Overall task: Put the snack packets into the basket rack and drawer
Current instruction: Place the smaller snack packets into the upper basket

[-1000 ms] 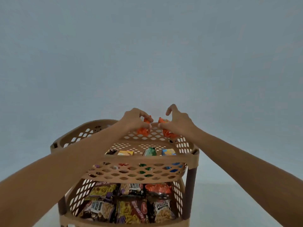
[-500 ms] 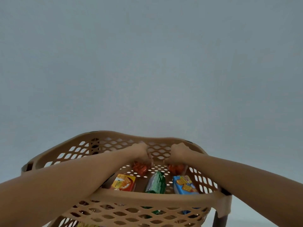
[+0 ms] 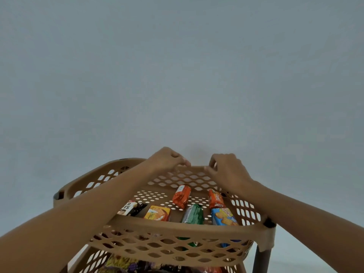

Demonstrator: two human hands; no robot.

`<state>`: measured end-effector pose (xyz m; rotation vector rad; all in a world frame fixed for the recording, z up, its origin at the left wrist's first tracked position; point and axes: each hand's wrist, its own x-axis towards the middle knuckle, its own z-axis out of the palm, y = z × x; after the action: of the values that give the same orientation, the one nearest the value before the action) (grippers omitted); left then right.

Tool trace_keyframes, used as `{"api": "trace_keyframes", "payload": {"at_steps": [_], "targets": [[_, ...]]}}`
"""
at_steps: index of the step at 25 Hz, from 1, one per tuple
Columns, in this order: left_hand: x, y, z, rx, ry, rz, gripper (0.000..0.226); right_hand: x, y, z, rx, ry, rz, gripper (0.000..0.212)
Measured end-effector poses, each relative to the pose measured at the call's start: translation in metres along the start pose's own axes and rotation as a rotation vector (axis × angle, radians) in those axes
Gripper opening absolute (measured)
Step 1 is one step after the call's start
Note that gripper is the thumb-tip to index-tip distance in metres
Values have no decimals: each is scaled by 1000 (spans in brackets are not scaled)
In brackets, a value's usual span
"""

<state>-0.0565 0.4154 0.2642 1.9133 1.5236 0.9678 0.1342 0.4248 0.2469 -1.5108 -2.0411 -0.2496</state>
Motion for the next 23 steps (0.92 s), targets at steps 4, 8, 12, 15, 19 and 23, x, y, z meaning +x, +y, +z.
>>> {"api": "trace_keyframes", "payload": {"at_steps": [4,8,12,15,19,23], "targets": [[-67,2,-15,143,173,206,15,-46,-8,-45,122,202,-137,14],[-133,-3,5,229,300,342,14,-104,-13,-82,243,326,-164,7],[-174,-11,43,462,363,443,35,-167,-14,-95,260,364,-202,5],[-193,-10,66,557,368,476,44,-216,-3,-88,241,343,-193,5],[-229,-10,111,467,350,610,31,-293,33,-51,222,237,25,5],[-269,-18,176,332,177,578,24,-349,91,-6,146,-46,305,17]]}}
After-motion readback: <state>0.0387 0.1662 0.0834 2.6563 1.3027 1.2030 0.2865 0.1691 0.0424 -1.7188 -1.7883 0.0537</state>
